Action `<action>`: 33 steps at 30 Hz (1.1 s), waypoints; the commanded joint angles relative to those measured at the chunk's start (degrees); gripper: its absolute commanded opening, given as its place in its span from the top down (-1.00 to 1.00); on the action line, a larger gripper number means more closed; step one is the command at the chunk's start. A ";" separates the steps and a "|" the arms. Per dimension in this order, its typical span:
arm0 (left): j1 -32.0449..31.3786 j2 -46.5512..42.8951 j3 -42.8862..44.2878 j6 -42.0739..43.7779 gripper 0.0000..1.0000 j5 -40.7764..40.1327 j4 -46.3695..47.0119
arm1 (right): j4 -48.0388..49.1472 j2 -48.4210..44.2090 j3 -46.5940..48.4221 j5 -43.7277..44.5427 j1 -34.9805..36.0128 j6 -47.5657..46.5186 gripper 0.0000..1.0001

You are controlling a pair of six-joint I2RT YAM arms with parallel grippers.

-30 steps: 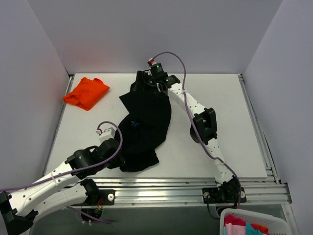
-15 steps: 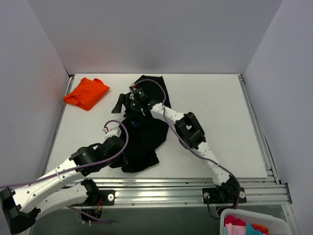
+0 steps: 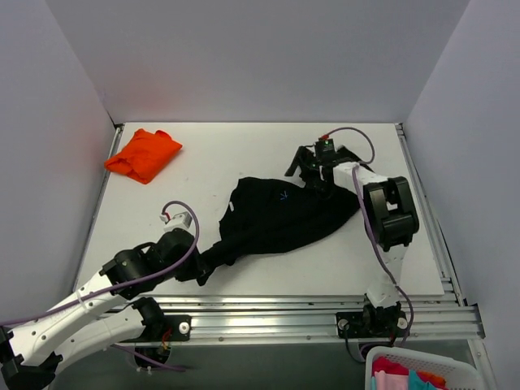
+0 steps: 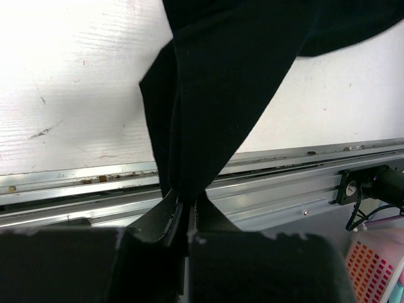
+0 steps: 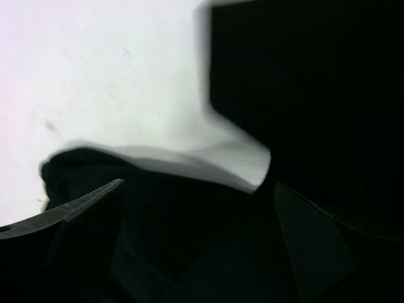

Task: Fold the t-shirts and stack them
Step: Flatten the tshirt out

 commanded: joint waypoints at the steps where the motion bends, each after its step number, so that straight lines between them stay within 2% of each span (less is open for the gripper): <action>1: 0.35 -0.58 -0.37 -1.09 0.95 0.89 -0.52 | -8.90 -9.53 -5.58 5.68 1.13 -5.96 -0.96; 6: 0.26 -0.58 -0.90 -1.88 0.95 0.36 0.01 | -12.07 -14.57 -6.39 4.29 1.21 -7.36 -0.96; 12: 0.17 -1.02 -2.04 -2.76 0.95 -0.34 1.50 | -20.59 -14.66 8.18 3.49 1.48 -11.14 -0.96; 15: 0.17 -0.85 -2.65 -2.93 0.95 -0.43 2.47 | -27.17 -13.17 17.30 8.04 1.22 -14.12 -0.98; 18: 0.26 -1.02 -3.09 -3.11 0.95 -0.69 3.44 | -35.18 -11.06 23.56 17.61 -0.45 -16.33 -0.99; 21: 0.17 -1.02 -3.36 -3.11 0.95 -0.96 4.14 | -37.83 -11.14 22.45 22.30 -3.69 -16.42 -0.99; 25: 0.17 -1.28 -4.85 -3.72 0.95 -0.96 5.28 | -36.77 -13.43 13.86 23.26 -7.83 -15.01 -0.99; 33: 0.17 -2.34 -7.75 -4.52 0.95 0.62 7.21 | -35.45 -11.76 10.22 24.94 -9.77 -14.92 -0.99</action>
